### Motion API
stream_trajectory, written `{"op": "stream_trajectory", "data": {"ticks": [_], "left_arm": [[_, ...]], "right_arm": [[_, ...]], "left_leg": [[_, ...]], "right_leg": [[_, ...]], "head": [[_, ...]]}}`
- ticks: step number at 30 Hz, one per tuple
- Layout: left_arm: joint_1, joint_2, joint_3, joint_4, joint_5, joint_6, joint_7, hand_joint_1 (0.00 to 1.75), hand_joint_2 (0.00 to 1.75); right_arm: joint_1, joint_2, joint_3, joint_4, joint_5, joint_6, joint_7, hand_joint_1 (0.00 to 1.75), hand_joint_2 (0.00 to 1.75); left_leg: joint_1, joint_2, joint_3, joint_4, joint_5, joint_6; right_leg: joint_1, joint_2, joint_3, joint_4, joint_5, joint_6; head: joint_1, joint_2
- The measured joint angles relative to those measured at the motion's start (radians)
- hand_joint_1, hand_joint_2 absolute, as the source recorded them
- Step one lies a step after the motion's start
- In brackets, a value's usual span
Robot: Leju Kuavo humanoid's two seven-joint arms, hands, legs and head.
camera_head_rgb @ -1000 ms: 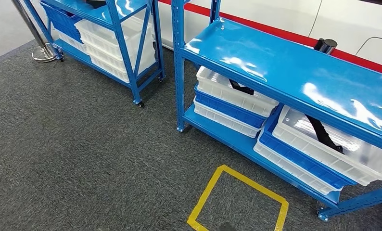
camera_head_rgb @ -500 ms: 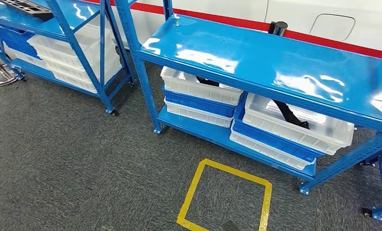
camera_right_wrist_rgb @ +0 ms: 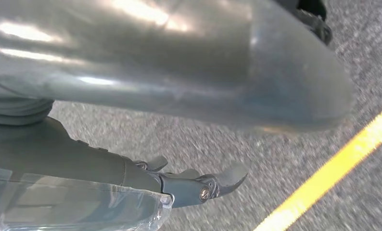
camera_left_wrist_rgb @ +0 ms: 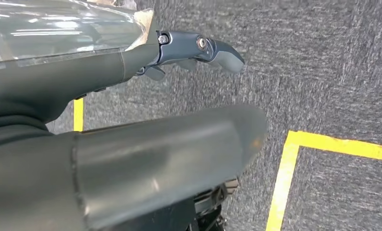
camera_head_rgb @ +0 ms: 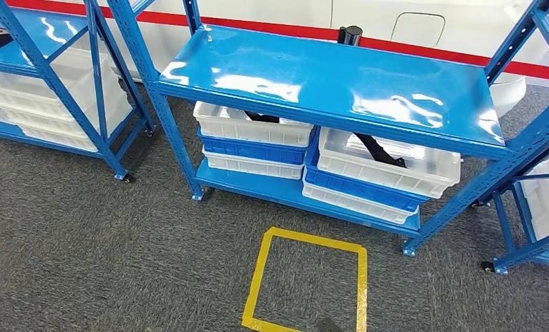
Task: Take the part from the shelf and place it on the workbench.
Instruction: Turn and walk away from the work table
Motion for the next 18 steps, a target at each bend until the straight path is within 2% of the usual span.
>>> {"op": "stream_trajectory", "data": {"ticks": [1, 3, 4, 5, 6, 7, 8, 9, 10, 11, 12, 14, 15, 16, 18], "left_arm": [[-0.001, 0.0, 0.0, 0.0, 0.0, 0.0, 0.0, 0.0, 0.0], [0.0, 0.0, 0.001, 0.0, 0.0, 0.001, 0.0, 0.0, 0.0], [0.001, -0.001, 0.001, 0.0, 0.0, 0.001, 0.0, 0.0, 0.0], [0.001, -0.001, 0.0, 0.0, 0.0, 0.0, 0.0, 0.0, 0.0], [0.001, -0.002, 0.0, 0.0, 0.0, 0.0, 0.0, 0.0, 0.0], [0.001, -0.003, 0.0, 0.0, 0.0, 0.0, 0.0, 0.0, 0.0], [0.001, -0.003, 0.0, 0.0, 0.0, 0.0, 0.0, 0.0, 0.0], [0.001, -0.003, 0.0, 0.0, 0.0, 0.0, 0.0, 0.0, 0.0], [0.001, -0.004, 0.0, 0.0, 0.0, 0.0, 0.0, 0.0, 0.0], [0.001, -0.003, 0.0, 0.0, 0.0, 0.0, 0.0, 0.0, 0.0], [0.001, -0.003, 0.0, 0.0, 0.0, 0.0, 0.0, 0.0, 0.0], [-0.002, -0.003, 0.0, -0.001, 0.0, 0.0, 0.0, 0.0, 0.0], [-0.003, -0.003, 0.0, -0.002, 0.0, 0.0, 0.0, 0.0, 0.0], [-0.004, -0.003, 0.0, -0.003, 0.0, 0.0, 0.0, 0.0, 0.0], [-0.002, -0.003, -0.001, -0.004, 0.0, 0.0, 0.001, 0.0, 0.0]], "right_arm": [[0.001, -0.001, 0.0, 0.0, -0.001, 0.0, 0.001, 0.0, 0.0], [-0.003, -0.001, 0.001, 0.0, -0.002, 0.0, 0.002, 0.0, 0.0], [-0.005, -0.001, 0.001, 0.0, -0.002, 0.0, 0.002, 0.0, 0.0], [-0.005, -0.001, 0.001, 0.0, -0.002, 0.0, 0.002, 0.0, 0.0], [-0.004, -0.002, 0.001, 0.0, -0.002, 0.0, 0.002, 0.0, 0.0], [-0.003, -0.003, 0.001, 0.0, -0.002, 0.0, 0.002, 0.0, 0.0], [-0.002, -0.004, 0.001, 0.0, -0.002, 0.0, 0.002, 0.0, 0.0], [-0.003, -0.004, 0.001, 0.0, -0.002, 0.0, 0.002, 0.0, 0.0], [-0.005, -0.005, 0.001, 0.0, -0.002, 0.0, 0.002, 0.0, 0.0], [-0.006, -0.004, 0.001, 0.0, -0.002, 0.0, 0.002, 0.0, 0.0], [-0.007, -0.003, 0.001, 0.0, -0.002, 0.0, 0.002, 0.0, 0.0], [-0.006, -0.003, 0.0, 0.0, -0.003, 0.001, 0.002, 0.0, 0.0], [-0.005, -0.004, 0.0, 0.0, -0.003, 0.001, 0.002, 0.0, 0.0], [-0.005, -0.004, 0.0, 0.0, -0.003, 0.001, 0.002, 0.0, 0.0], [-0.006, -0.003, 0.0, 0.0, -0.003, 0.001, 0.002, 0.0, 0.0]], "left_leg": [[0.0, 0.016, 0.003, -0.007, 0.004, 0.007], [-0.001, 0.045, 0.005, -0.014, 0.007, 0.015], [-0.003, 0.06, 0.005, -0.014, 0.006, 0.015], [-0.003, 0.074, 0.004, -0.014, 0.005, 0.015], [-0.003, 0.087, 0.005, -0.013, 0.004, 0.014], [-0.001, 0.099, 0.006, -0.013, 0.002, 0.012], [0.0, 0.11, 0.009, -0.013, 0.0, 0.008], [-0.002, 0.119, 0.013, -0.012, -0.004, 0.003], [-0.005, 0.129, 0.017, -0.01, -0.009, -0.004], [-0.009, 0.139, 0.022, -0.009, -0.013, -0.01], [-0.012, 0.149, 0.026, -0.009, -0.016, -0.016], [-0.009, 0.166, 0.034, -0.009, -0.022, -0.025], [-0.005, 0.156, 0.034, -0.002, -0.031, -0.029], [-0.001, 0.133, 0.025, 0.024, -0.052, -0.033], [0.003, 0.071, -0.027, 0.138, -0.121, -0.037]], "right_leg": [[0.001, -0.024, -0.018, 0.028, -0.015, 0.003], [0.003, -0.081, -0.078, 0.146, -0.072, -0.002], [0.002, -0.091, -0.112, 0.214, -0.099, -0.002], [0.0, -0.096, -0.136, 0.261, -0.114, 0.002], [-0.002, -0.099, -0.139, 0.272, -0.113, 0.01], [-0.005, -0.105, -0.12, 0.238, -0.096, 0.022], [-0.007, -0.12, -0.081, 0.169, -0.069, 0.034], [-0.008, -0.148, -0.039, 0.092, -0.043, 0.041], [-0.006, -0.171, -0.004, 0.031, -0.021, 0.041], [-0.005, -0.188, 0.016, -0.004, -0.008, 0.035], [-0.002, -0.193, 0.021, -0.014, -0.003, 0.026], [-0.005, -0.167, 0.018, -0.013, 0.0, 0.007], [-0.009, -0.155, 0.018, -0.014, 0.002, -0.001], [-0.012, -0.142, 0.018, -0.015, 0.004, -0.011], [-0.012, -0.117, 0.018, -0.016, 0.006, -0.025]], "head": [[0.002, 0.0], [0.007, 0.0], [0.008, 0.0], [0.008, 0.0], [0.008, 0.0], [0.008, 0.0], [0.008, 0.0], [0.01, 0.0], [0.01, 0.0], [0.01, 0.0], [0.009, 0.0], [0.004, 0.0], [0.004, 0.0], [0.003, 0.0], [0.002, 0.0]]}}
